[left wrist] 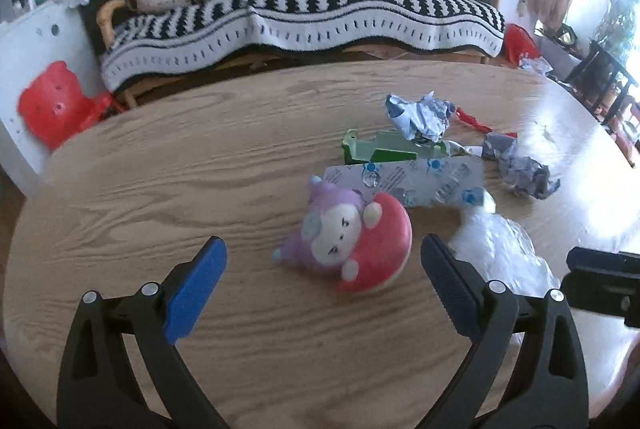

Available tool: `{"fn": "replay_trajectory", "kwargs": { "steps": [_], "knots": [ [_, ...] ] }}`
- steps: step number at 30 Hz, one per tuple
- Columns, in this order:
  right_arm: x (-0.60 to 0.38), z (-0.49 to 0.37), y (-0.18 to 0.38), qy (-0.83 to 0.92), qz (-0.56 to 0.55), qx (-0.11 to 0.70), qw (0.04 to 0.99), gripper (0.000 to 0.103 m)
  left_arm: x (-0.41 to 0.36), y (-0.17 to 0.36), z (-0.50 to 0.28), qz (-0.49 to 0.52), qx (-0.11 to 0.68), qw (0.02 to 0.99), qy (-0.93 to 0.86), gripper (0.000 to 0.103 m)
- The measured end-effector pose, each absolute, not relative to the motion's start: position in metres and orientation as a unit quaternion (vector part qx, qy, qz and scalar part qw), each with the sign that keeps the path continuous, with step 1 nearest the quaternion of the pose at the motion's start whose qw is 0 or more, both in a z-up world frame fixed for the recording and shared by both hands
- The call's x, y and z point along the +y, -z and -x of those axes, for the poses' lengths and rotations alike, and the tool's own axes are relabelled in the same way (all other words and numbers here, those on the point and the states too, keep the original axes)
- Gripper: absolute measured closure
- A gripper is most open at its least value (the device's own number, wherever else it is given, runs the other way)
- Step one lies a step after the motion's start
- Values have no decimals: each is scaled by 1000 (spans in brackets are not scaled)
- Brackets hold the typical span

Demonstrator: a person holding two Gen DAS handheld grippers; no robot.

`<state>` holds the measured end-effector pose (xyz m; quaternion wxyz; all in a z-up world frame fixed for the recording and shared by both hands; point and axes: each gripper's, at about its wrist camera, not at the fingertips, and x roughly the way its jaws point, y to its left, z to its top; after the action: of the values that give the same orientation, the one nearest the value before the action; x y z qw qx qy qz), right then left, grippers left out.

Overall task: Collect trash
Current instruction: 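Grasp the pink-purple toy with the left tool while the right tool grasps the clear plastic bag, then carry the toy and clear plastic bag toward the bin with both tools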

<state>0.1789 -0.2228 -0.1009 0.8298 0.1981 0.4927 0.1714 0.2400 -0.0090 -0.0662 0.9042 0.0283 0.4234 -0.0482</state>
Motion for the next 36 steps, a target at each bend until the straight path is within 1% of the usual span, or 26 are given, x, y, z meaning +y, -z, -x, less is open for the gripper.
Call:
{"fn": "replay_trajectory", "kwargs": {
  "steps": [6, 7, 8, 9, 10, 11, 14, 15, 16, 17, 18, 19, 20, 21, 22, 24, 29, 36],
  "knots": [
    [-220, -188, 115, -164, -189, 500, 829, 17, -17, 78, -258, -42, 422, 903, 68, 9],
    [-219, -188, 116, -164, -185, 500, 830, 17, -17, 80, -258, -46, 420, 904, 69, 10],
    [-216, -188, 118, -165, -176, 501, 831, 17, -16, 82, -258, -46, 420, 903, 72, 25],
    [-214, -188, 119, -165, -169, 500, 833, 17, -15, 84, -257, -40, 423, 901, 81, 36],
    [-211, -188, 120, -166, -161, 501, 834, 17, -11, 84, -256, -31, 423, 902, 83, 38],
    [-209, -188, 121, -167, -154, 501, 835, 17, -9, 83, -254, -25, 421, 903, 83, 42],
    [-197, -186, 121, -173, -125, 496, 842, 18, -5, 80, -245, -32, 420, 904, 76, 44],
    [-191, -185, 121, -177, -112, 494, 844, 22, -3, 79, -241, -35, 419, 904, 70, 44],
    [-185, -183, 121, -180, -97, 492, 846, 30, 0, 78, -236, -35, 420, 905, 65, 44],
    [-180, -182, 121, -181, -80, 491, 848, 36, 3, 76, -231, -34, 421, 905, 60, 44],
    [-176, -180, 121, -183, -69, 491, 849, 55, 6, 75, -226, -33, 422, 904, 56, 44],
    [-173, -179, 122, -185, -60, 493, 848, 79, 11, 72, -218, -32, 424, 903, 51, 44],
    [-172, -178, 123, -185, -57, 497, 846, 85, 13, 68, -211, -32, 425, 903, 48, 44],
    [-173, -176, 122, -183, -58, 496, 847, 87, 15, 64, -202, -34, 424, 904, 47, 44],
    [-175, -174, 119, -181, -58, 492, 850, 92, 16, 59, -195, -38, 422, 905, 47, 44],
    [-181, -168, 110, -174, -55, 478, 859, 95, 17, 50, -180, -47, 417, 907, 46, 44],
    [-207, -140, 73, -169, -73, 433, 883, 96, 9, 24, -136, -55, 399, 913, 57, 44],
    [-228, -94, 42, -189, -72, 400, 894, 96, -10, -3, -69, -47, 375, 922, 80, 44]
  ]
}}
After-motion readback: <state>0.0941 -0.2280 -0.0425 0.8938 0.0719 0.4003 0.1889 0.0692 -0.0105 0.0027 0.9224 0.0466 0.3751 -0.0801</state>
